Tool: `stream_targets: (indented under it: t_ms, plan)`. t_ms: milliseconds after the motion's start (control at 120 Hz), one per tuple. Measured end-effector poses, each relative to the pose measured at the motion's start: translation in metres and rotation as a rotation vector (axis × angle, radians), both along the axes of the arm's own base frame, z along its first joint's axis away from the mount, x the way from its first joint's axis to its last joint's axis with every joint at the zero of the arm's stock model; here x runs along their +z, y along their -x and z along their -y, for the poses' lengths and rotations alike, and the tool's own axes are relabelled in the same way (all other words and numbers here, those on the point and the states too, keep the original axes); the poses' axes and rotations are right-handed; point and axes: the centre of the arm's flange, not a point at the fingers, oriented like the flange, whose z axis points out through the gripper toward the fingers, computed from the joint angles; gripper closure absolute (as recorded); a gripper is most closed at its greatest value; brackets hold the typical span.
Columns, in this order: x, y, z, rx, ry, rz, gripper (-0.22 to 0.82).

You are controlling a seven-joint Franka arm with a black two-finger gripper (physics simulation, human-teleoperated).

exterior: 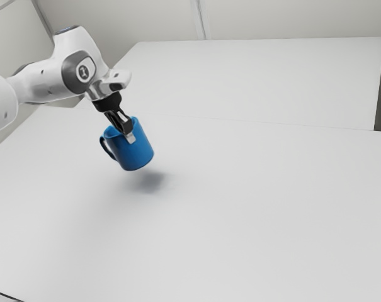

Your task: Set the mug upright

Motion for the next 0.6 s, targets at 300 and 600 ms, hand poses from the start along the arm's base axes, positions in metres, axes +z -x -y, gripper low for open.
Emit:
stream_targets:
  t_ms: [300,600]
  plan:
    - [-0.050,0.002,0.010,0.072,-0.162,-0.009,0.78]
    - [-0.094,0.012,0.011,0.177,-0.179,-0.022,0.63]
